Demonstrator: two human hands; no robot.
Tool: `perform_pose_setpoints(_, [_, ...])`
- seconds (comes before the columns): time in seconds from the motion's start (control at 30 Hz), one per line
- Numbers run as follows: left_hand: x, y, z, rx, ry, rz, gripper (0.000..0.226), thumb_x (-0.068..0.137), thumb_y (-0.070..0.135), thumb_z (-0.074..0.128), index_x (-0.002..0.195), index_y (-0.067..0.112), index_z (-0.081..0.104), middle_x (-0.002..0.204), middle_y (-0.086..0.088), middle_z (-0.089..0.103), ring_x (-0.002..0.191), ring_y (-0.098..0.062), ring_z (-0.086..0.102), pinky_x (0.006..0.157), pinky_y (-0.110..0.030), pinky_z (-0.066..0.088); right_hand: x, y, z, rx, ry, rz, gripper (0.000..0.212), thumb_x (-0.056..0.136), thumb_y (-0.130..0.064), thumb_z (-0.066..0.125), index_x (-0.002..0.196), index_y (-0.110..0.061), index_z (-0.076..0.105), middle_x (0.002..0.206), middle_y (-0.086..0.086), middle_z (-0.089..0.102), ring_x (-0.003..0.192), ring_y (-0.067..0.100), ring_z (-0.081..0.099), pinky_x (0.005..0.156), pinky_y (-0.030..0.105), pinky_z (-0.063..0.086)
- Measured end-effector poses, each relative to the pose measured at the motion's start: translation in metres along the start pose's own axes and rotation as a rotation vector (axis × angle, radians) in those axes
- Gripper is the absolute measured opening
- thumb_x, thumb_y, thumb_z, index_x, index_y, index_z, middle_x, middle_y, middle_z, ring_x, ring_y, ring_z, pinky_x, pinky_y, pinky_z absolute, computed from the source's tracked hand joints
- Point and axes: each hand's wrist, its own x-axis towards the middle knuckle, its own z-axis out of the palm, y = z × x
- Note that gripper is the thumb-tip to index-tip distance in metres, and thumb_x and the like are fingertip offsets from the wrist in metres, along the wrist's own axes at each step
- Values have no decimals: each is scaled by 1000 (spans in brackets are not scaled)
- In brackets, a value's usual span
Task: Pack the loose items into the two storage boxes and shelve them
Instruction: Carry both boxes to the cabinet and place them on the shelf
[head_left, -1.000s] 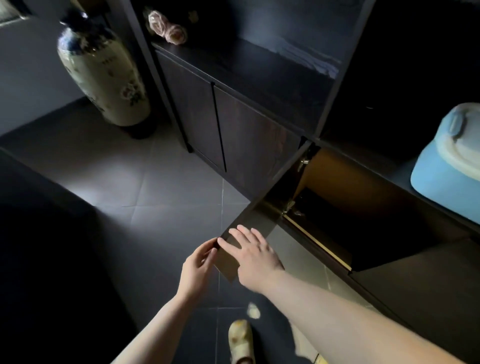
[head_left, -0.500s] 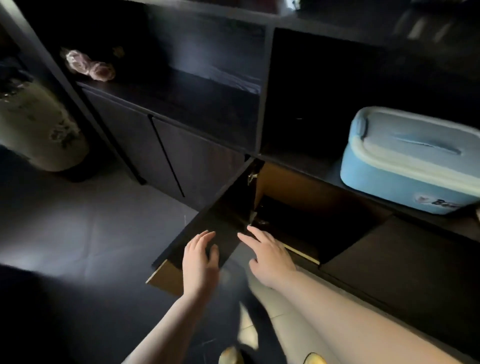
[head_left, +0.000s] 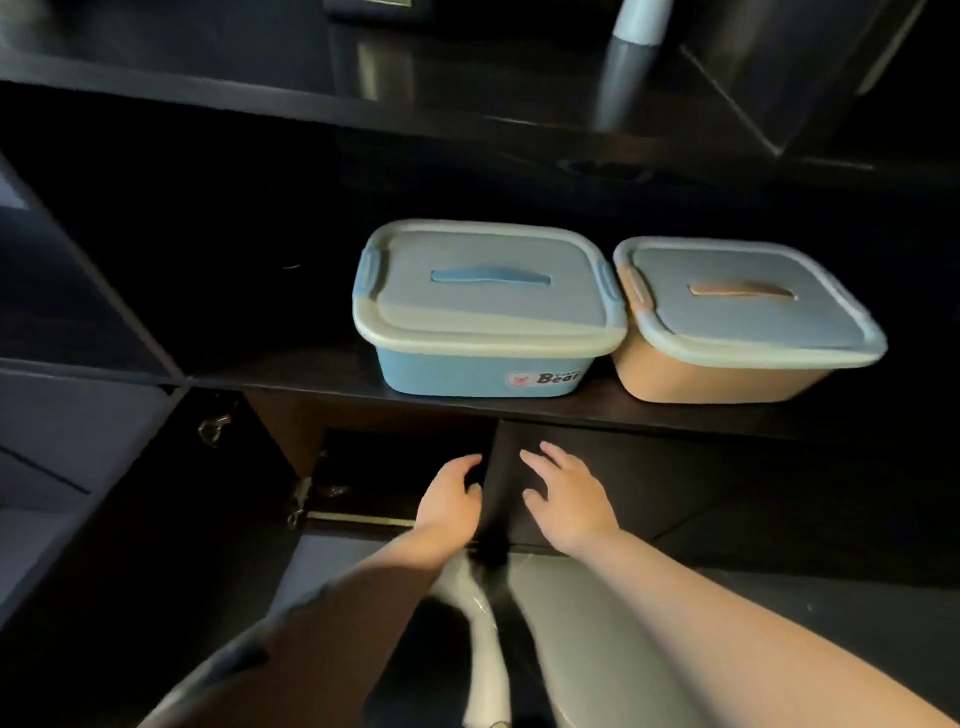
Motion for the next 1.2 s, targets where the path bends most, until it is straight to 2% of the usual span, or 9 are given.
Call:
perform_pose_setpoints(0.13, [51, 24, 10, 21, -58, 12, 53, 93, 6, 46, 143, 16, 34, 148, -3, 39, 135, -21, 38, 107, -24, 25, 10, 19, -4, -15, -7, 38, 55, 98, -32, 45, 150, -29, 29, 160, -2, 16, 146, 18, 14, 116, 32, 20])
perform_pose_setpoints(0.33, [84, 19, 19, -141, -216, -53, 45, 95, 10, 48, 137, 21, 41, 133, -1, 52, 121, -20, 50, 104, -34, 39, 21, 10, 6, 56, 78, 76, 58, 97, -31, 46, 151, -30, 24, 162, -3, 10, 148, 16, 7, 118, 34, 13])
perform_pose_setpoints(0.43, [75, 6, 13, -192, -230, 1, 32, 96, 13, 48, 128, 17, 50, 122, -2, 60, 109, -15, 56, 99, -27, 43, 23, -4, 16, 101, 170, 81, 56, 98, -36, 44, 151, -31, 25, 161, -4, 11, 148, 13, 2, 119, 33, 6])
perform_pose_setpoints(0.5, [60, -7, 8, -204, -311, 31, 25, 96, 11, 47, 120, 15, 56, 105, -3, 63, 94, -13, 59, 87, -18, 46, 21, -13, 25, 135, 199, 108, 53, 98, -44, 42, 149, -32, 30, 161, -6, 14, 148, 11, 1, 118, 32, 0])
perform_pose_setpoints(0.67, [23, -31, 15, -214, -436, 150, 24, 92, 6, 50, 94, 27, 60, 91, 0, 65, 87, -15, 61, 83, -27, 46, -16, -12, 51, 151, 219, 228, 41, 97, -51, 41, 133, -35, 52, 156, -11, 26, 147, 3, 1, 116, 34, -10])
perform_pose_setpoints(0.8, [-6, -33, 29, -219, -482, 149, 11, 93, 13, 54, 93, 21, 62, 89, -1, 70, 87, -15, 65, 82, -28, 48, -50, -4, 56, 156, 232, 231, 28, 100, -43, 40, 116, -37, 61, 152, -12, 33, 146, 3, 3, 115, 30, -14])
perform_pose_setpoints(1.0, [-68, -36, 60, -33, -495, 135, 5, 89, 35, 57, 94, 33, 59, 85, 11, 67, 80, -6, 63, 76, -26, 51, -113, 30, 56, 158, 232, 207, 23, 98, -38, 47, 97, -37, 71, 146, -12, 38, 145, 3, 6, 107, 16, -22])
perform_pose_setpoints(1.1, [-108, -30, 88, -37, -561, 140, 8, 87, 33, 62, 93, 34, 59, 83, 15, 67, 78, -5, 63, 75, -24, 51, -160, 63, 55, 166, 171, 189, 20, 96, -36, 52, 107, -37, 68, 151, -13, 34, 145, 0, 4, 114, 21, -11])
perform_pose_setpoints(1.2, [-141, -24, 123, -112, -698, 137, 26, 87, 16, 64, 102, 36, 58, 95, 22, 68, 92, 6, 62, 84, -16, 48, -211, 95, 52, 190, 149, 232, 46, 95, -38, 54, 140, -39, 43, 156, -21, 16, 146, -1, 2, 119, 27, 1])
